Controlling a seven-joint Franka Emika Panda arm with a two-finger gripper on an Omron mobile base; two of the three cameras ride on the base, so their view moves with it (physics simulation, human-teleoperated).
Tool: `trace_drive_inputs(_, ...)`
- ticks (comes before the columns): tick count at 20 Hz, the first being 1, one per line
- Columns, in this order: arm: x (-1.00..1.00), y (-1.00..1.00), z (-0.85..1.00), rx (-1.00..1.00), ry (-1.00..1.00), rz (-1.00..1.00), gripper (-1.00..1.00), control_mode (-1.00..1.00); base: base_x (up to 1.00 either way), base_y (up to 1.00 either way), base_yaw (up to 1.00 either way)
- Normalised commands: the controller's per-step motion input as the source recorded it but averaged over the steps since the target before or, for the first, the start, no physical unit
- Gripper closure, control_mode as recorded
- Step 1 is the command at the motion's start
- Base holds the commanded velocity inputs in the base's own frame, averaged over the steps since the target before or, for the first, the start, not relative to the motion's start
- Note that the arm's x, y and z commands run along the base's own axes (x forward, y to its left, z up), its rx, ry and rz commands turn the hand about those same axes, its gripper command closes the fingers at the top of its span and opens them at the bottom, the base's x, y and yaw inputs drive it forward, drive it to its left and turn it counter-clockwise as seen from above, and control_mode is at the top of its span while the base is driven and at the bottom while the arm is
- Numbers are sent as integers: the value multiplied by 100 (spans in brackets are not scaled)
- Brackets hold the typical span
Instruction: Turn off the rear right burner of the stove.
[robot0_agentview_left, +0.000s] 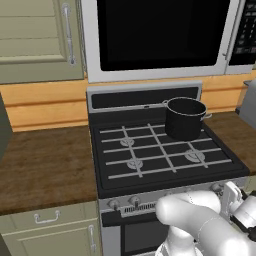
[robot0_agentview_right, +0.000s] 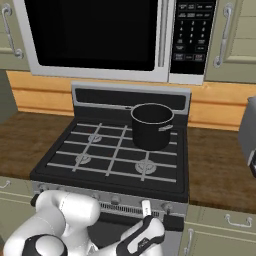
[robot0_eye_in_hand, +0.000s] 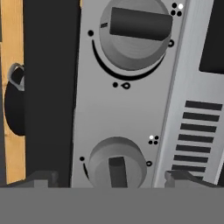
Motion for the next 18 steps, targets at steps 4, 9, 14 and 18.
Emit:
trace_drive_inputs(4, 1, 1, 0, 0, 0, 0, -100, -100, 0, 0, 0)
trace_drive_inputs(9, 9, 1, 0, 0, 0, 0, -100, -100, 0, 0, 0)
trace_drive_inputs(14, 9, 0, 0, 0, 0, 0, -100, -100, 0, 0, 0)
trace_drive_inputs(18, 9, 1, 0, 0, 0, 0, -100, -100, 0, 0, 0)
